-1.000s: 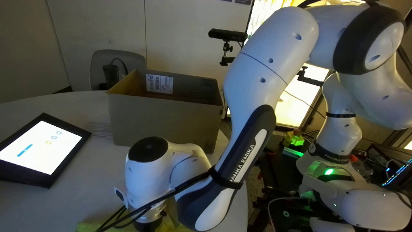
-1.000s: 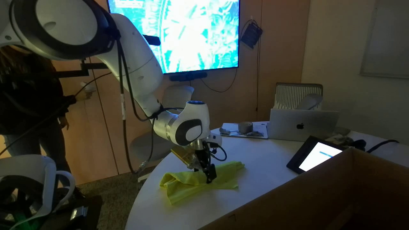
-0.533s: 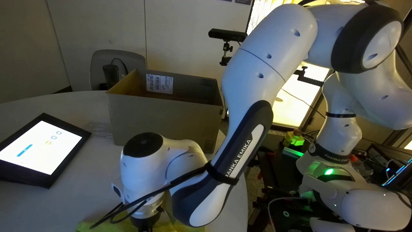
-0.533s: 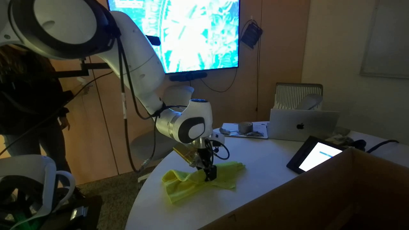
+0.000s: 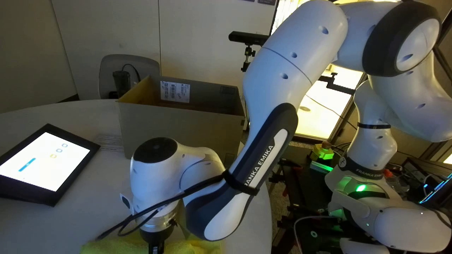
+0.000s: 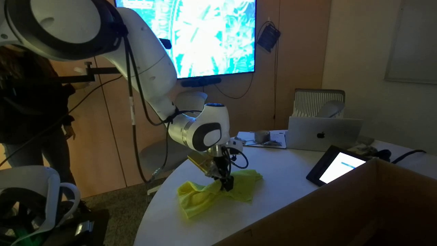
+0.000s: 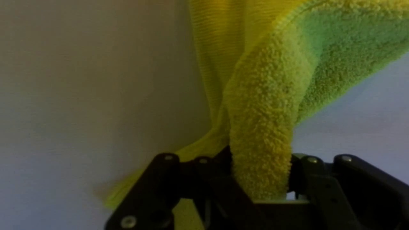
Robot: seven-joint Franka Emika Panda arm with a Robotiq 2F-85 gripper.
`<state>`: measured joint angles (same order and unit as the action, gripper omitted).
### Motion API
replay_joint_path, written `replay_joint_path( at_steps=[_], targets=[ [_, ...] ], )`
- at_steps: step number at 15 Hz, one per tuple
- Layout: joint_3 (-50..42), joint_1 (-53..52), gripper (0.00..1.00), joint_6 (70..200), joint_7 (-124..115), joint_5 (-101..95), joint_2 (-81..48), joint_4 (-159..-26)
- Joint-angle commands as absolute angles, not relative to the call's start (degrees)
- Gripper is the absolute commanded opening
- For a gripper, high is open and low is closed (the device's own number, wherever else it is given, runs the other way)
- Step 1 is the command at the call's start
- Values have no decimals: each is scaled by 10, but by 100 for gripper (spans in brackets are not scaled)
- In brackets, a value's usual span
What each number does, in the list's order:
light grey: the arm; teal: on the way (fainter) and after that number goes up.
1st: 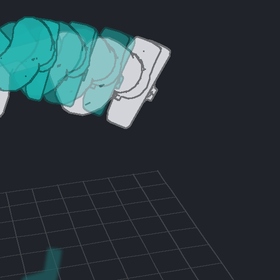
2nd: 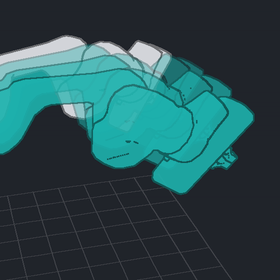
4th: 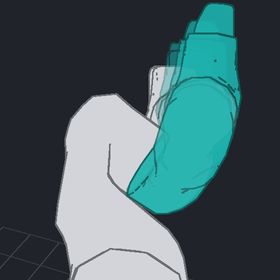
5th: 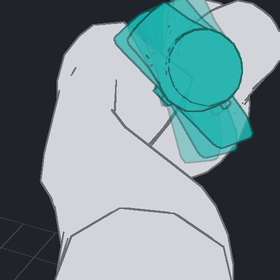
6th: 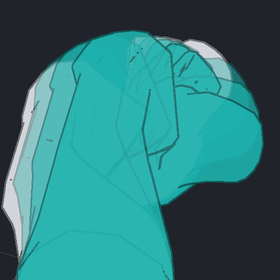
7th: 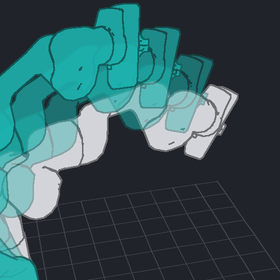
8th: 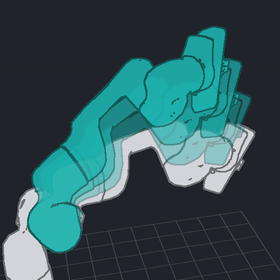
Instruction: Put the marker on the towel, fold the towel, and then put the folded towel in the box
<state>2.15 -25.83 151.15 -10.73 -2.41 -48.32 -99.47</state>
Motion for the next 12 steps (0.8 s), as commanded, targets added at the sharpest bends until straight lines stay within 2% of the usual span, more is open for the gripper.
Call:
replay_joint_path(
  at_steps=[1, 8, 12],
  targets=[
    [23, -250, 9, 1515, -106, -46, -431, -1024],
    [-9, -260, 9, 1522, -125, -104, -360, -1060],
    [-92, -304, 9, 1511, -179, -236, -321, -1078]
  ],
)
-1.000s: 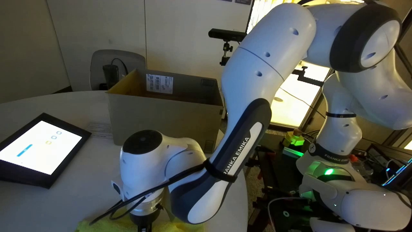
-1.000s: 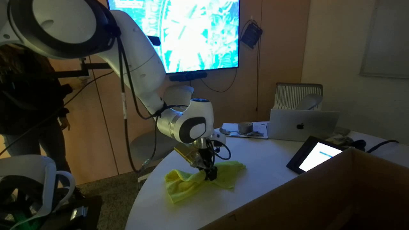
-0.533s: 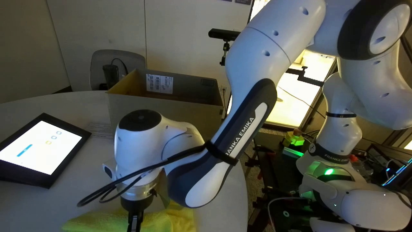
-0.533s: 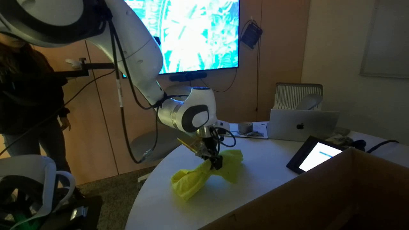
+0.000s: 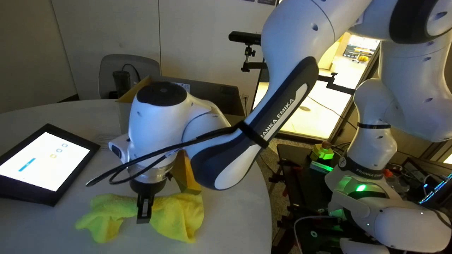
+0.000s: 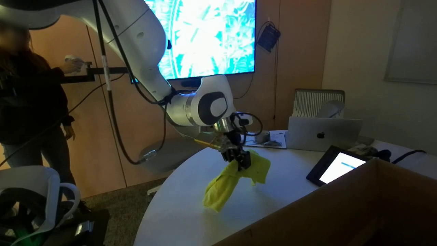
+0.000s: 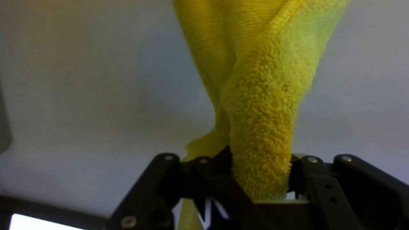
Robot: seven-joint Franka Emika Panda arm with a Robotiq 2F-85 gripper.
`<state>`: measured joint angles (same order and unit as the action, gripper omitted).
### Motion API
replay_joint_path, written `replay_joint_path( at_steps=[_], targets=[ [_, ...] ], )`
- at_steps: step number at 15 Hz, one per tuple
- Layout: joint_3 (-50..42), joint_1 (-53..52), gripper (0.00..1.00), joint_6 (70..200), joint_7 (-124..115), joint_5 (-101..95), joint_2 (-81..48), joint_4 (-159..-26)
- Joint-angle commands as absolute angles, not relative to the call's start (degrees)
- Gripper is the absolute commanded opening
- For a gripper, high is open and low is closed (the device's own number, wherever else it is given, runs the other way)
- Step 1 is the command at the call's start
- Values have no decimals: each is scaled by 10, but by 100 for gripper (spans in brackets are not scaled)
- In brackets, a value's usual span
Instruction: Put the marker on the towel, fold the towel, and then put the folded towel in the box
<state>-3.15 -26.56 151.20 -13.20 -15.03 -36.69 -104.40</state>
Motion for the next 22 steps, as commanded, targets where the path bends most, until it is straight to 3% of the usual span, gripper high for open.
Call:
replay_joint_path(
  at_steps=[1, 8, 14, 22],
  targets=[
    [-114, -315, 9, 1509, -199, -276, -315, -1079],
    [-201, -336, 9, 1459, -424, -580, -252, -1072],
    [-112, -245, 9, 1296, -596, -751, -176, -1073],
    [-30, -125, 9, 1170, -670, -783, -163, -1094]
  ],
)
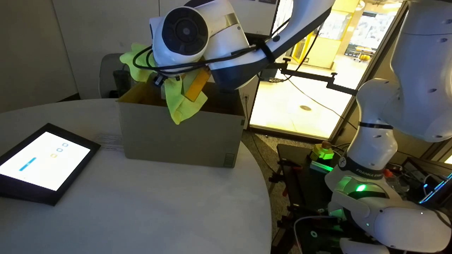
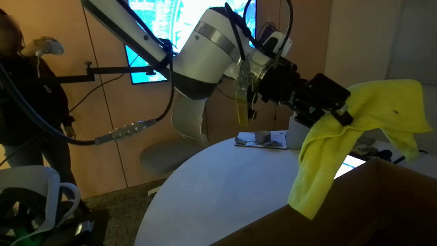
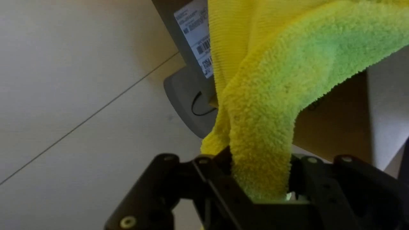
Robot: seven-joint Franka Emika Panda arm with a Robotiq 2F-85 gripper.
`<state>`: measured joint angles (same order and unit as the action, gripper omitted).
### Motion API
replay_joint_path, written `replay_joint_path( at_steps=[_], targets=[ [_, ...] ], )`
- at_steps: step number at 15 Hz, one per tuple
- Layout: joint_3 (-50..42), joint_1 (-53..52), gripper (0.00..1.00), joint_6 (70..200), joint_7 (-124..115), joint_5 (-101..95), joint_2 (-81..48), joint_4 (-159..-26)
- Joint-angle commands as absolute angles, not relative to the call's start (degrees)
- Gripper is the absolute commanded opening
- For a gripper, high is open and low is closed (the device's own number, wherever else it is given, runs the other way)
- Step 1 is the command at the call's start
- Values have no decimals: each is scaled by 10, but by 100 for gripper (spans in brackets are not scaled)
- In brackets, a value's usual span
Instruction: Put the marker on the towel, fold the towel, and then put the folded towel in the box
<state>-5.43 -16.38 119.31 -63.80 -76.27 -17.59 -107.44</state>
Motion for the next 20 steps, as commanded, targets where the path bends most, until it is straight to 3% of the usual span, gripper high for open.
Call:
replay_joint_path(
  at_steps=[1, 10, 17, 18, 19, 20],
  targets=[
    [-28, -112, 9, 1167, -676, -780, -166, -1099],
    [-32, -8, 9, 1205, -692, -747, -208, -1142],
    [-30, 49, 10, 1390, -603, -652, -253, -1153],
    [-34, 51, 14, 1402, -590, -638, -255, -1154],
    [-36, 53, 36, 1411, -578, -623, -256, -1156],
    [-39, 52, 39, 1418, -567, -612, -256, -1157]
  ],
)
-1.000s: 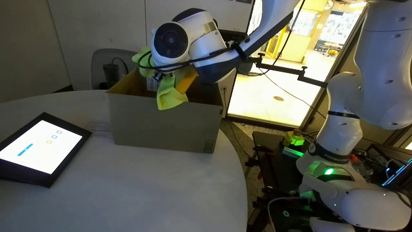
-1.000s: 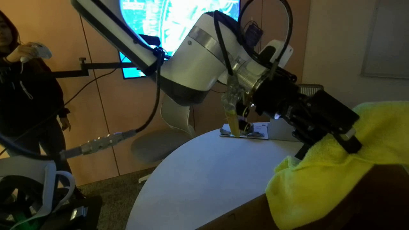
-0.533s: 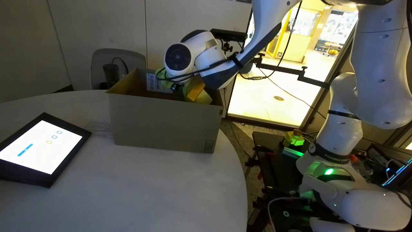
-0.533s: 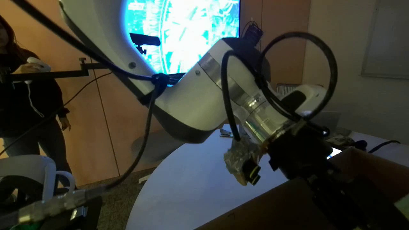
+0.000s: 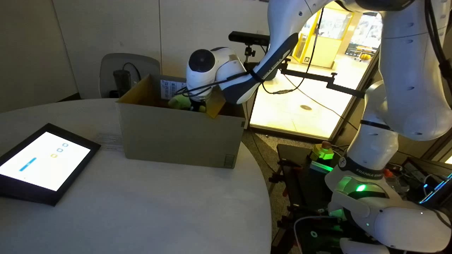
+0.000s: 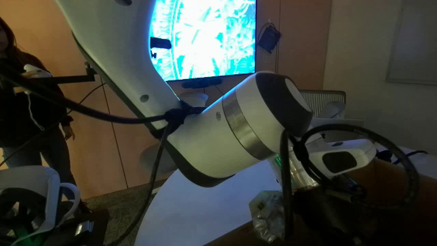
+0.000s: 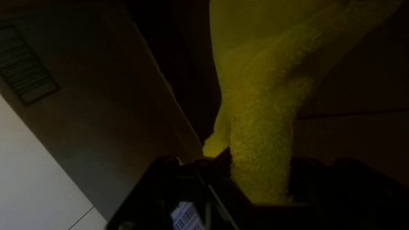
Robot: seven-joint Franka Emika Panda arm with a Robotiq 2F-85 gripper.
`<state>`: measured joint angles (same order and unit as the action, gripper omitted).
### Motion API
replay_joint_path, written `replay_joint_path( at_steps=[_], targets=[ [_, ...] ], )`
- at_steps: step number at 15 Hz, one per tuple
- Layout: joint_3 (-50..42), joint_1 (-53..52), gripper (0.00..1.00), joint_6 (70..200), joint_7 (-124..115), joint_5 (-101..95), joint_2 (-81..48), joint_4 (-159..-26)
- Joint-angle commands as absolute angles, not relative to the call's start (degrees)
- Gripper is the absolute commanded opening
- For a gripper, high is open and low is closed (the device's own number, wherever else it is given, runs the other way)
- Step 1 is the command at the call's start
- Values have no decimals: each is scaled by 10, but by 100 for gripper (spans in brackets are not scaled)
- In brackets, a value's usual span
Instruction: Put the marker on the towel, fold the towel, and then put the folded towel in the box
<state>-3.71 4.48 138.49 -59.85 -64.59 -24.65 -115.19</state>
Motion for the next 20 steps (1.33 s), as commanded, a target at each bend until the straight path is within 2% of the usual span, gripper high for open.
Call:
replay_joint_path(
  at_steps=[1, 8, 9, 20],
  targets=[
    [-42, 50, 40, 1421, -560, -603, -254, -1158],
    [-51, 30, 96, 1414, -558, -598, -222, -1176],
    [-50, 26, 100, 1409, -559, -598, -213, -1181],
    [-14, -39, 100, 1356, -617, -693, -33, -1249]
  ],
)
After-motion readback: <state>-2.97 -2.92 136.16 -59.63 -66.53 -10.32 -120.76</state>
